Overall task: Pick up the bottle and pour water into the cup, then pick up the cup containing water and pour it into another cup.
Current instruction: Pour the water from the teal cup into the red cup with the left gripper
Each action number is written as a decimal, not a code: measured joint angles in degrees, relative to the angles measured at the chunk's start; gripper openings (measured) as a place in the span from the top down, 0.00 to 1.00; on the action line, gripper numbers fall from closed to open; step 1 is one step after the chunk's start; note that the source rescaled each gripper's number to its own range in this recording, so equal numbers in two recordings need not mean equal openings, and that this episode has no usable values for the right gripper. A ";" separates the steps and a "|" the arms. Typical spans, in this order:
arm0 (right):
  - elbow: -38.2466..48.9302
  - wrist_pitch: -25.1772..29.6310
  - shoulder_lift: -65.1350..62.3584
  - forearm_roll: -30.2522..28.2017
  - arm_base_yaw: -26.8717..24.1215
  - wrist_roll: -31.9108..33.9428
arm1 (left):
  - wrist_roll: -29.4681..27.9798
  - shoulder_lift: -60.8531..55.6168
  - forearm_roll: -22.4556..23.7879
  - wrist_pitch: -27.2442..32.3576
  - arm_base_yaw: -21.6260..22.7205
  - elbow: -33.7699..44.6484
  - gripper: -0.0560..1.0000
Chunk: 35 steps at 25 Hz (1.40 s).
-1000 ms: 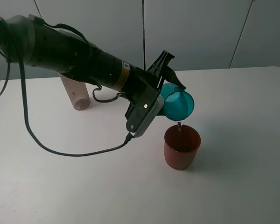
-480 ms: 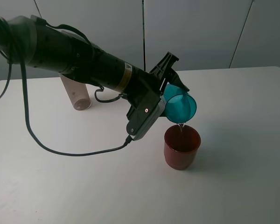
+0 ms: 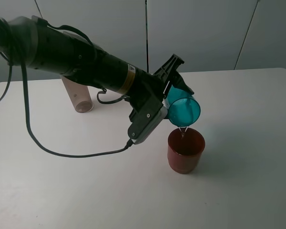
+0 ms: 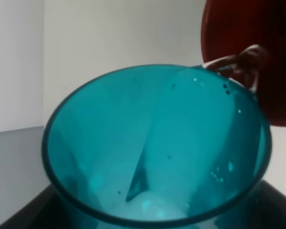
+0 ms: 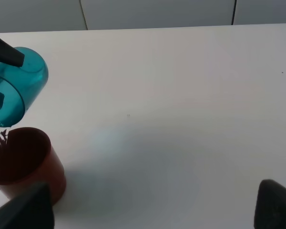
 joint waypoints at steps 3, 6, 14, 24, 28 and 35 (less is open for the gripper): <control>0.00 0.00 0.00 0.00 0.00 0.00 | 1.61 0.00 0.00 0.00 0.00 0.00 0.69; 0.00 0.00 0.00 0.00 0.00 0.00 | 2.26 0.00 0.00 0.09 -0.10 0.00 0.69; 0.00 0.00 0.00 0.00 0.00 0.00 | 5.44 0.00 0.11 1.36 -1.27 0.00 0.69; 0.00 0.00 0.00 0.00 0.00 0.00 | 8.15 -0.02 0.11 6.38 -2.79 0.00 0.69; 0.00 0.00 0.00 0.00 0.00 0.00 | 8.48 -0.02 0.11 7.04 -3.19 0.00 0.69; 0.00 0.00 0.00 0.00 0.00 0.00 | 10.74 -0.12 0.02 7.16 -4.28 0.00 0.69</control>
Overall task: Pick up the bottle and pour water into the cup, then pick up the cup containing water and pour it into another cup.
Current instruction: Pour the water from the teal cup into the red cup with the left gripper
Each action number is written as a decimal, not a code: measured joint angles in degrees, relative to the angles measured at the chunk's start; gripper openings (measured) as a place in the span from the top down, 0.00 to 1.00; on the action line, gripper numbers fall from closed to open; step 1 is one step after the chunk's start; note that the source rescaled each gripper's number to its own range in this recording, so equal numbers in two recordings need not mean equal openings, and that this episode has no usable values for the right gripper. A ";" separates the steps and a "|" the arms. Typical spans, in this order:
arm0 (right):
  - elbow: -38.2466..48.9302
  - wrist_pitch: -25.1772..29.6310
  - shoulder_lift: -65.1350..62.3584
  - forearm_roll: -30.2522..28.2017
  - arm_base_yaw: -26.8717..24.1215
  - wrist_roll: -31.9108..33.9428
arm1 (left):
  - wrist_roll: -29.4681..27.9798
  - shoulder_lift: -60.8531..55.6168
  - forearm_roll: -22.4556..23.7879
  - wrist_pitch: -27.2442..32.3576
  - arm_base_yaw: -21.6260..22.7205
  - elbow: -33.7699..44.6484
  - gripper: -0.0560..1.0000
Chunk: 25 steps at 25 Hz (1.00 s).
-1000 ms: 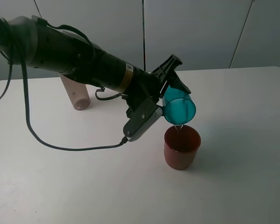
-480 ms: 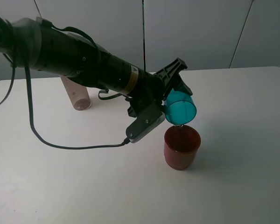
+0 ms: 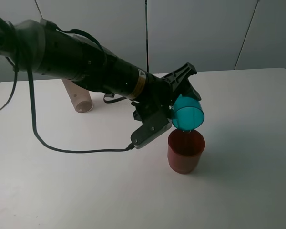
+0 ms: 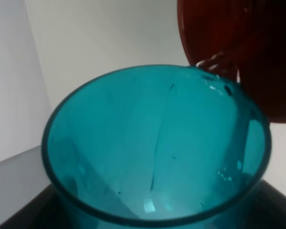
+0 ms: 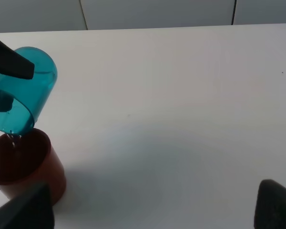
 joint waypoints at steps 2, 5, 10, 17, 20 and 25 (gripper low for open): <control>0.00 0.00 0.00 0.00 0.00 0.00 | 0.49 0.00 0.36 0.14 -0.23 0.00 0.69; 0.00 0.00 0.00 0.00 0.00 0.00 | 0.62 0.00 2.08 0.14 -0.32 0.00 0.69; 0.00 0.00 0.00 0.00 0.00 0.00 | 2.19 0.00 3.09 0.23 -0.45 0.00 0.69; 0.00 0.00 0.00 0.00 0.00 0.00 | 5.41 0.00 3.21 0.70 -0.45 0.00 0.69; 0.00 0.00 0.00 0.00 0.00 0.00 | 8.01 0.00 3.21 1.06 -0.45 0.00 0.69; 0.00 0.00 0.00 0.00 0.00 0.00 | 9.19 0.00 3.21 1.16 -0.45 0.00 0.69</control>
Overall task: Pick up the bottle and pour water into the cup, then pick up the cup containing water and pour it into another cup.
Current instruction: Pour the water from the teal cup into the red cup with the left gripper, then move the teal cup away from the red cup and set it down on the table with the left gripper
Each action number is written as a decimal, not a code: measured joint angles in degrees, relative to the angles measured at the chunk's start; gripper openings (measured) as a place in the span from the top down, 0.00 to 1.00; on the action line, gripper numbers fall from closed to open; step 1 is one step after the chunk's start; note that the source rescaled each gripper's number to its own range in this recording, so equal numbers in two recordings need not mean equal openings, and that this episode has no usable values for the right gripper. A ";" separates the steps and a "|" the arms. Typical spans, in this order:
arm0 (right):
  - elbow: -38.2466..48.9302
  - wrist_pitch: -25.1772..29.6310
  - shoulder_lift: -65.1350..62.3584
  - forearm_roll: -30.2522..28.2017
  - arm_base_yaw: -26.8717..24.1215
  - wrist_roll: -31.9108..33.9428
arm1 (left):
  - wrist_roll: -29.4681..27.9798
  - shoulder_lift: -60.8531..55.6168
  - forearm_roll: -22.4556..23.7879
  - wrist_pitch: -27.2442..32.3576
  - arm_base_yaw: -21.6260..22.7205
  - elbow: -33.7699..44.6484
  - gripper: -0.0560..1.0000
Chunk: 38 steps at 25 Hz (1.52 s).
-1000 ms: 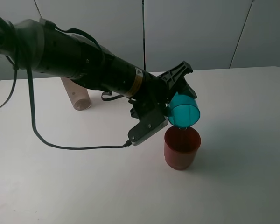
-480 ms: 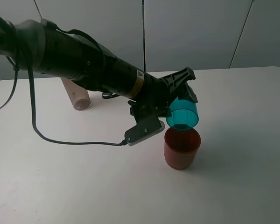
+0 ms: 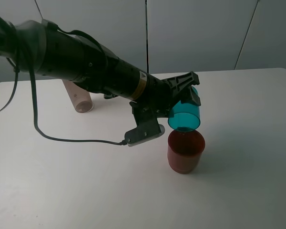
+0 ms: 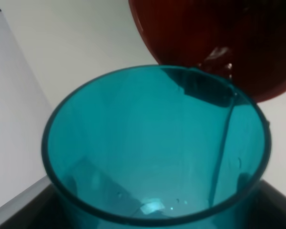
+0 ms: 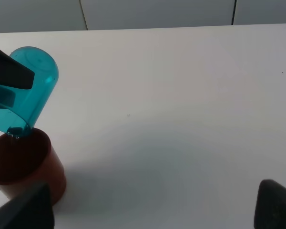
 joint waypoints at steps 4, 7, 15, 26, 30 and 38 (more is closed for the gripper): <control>0.00 0.00 0.00 0.00 0.00 0.00 | 0.00 0.00 0.00 0.00 0.00 0.00 0.69; 0.00 0.00 0.00 0.00 0.00 0.00 | 0.00 0.00 0.10 0.12 0.00 0.00 0.69; 0.00 0.00 0.00 0.00 0.00 0.00 | 0.00 0.00 -0.22 -0.62 -0.13 0.00 0.69; 0.00 0.00 0.00 0.00 0.00 0.00 | -11.73 0.00 -18.49 -6.50 0.95 0.00 0.69; 0.00 0.00 0.00 0.00 0.00 0.00 | -21.59 0.00 -27.71 -15.00 4.23 0.00 0.69; 0.00 0.00 0.00 0.00 0.00 0.00 | -33.35 5.52 -44.02 -20.04 13.45 0.00 0.69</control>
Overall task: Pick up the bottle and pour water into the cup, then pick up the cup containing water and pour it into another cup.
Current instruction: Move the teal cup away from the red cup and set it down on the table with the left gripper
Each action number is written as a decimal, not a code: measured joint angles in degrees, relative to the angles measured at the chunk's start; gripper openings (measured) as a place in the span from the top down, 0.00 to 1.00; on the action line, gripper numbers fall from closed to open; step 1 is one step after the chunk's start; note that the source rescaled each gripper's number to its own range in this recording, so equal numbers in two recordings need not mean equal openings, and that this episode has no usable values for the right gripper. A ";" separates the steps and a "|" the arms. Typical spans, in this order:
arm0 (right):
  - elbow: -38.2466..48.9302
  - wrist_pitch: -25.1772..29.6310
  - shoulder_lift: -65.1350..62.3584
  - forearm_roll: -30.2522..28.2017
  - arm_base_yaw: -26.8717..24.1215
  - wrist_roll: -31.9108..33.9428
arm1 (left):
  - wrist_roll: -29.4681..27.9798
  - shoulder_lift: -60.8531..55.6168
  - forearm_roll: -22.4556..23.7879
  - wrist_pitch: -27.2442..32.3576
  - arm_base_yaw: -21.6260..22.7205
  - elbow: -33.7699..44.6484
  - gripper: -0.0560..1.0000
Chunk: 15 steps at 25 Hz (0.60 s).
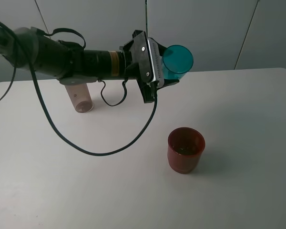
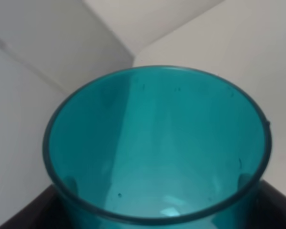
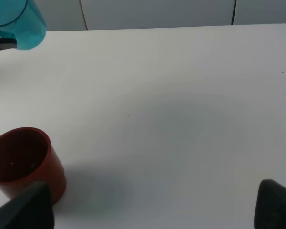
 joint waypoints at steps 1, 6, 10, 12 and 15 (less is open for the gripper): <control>0.00 0.00 0.00 0.00 0.00 0.00 | -0.13 0.97 -1.76 -1.45 0.84 0.00 0.69; 0.00 0.00 0.00 0.00 0.00 0.00 | -1.01 7.13 -7.74 -9.64 3.36 0.00 0.69; 0.00 0.00 0.00 0.00 0.00 0.00 | -2.55 12.14 -12.73 -12.80 5.16 0.00 0.69; 0.00 0.00 0.00 0.00 0.00 0.00 | -2.87 13.99 -13.99 -13.40 6.17 0.00 0.69; 0.00 0.00 0.00 0.00 0.00 0.00 | -3.65 16.01 -15.03 -15.21 6.75 0.00 0.69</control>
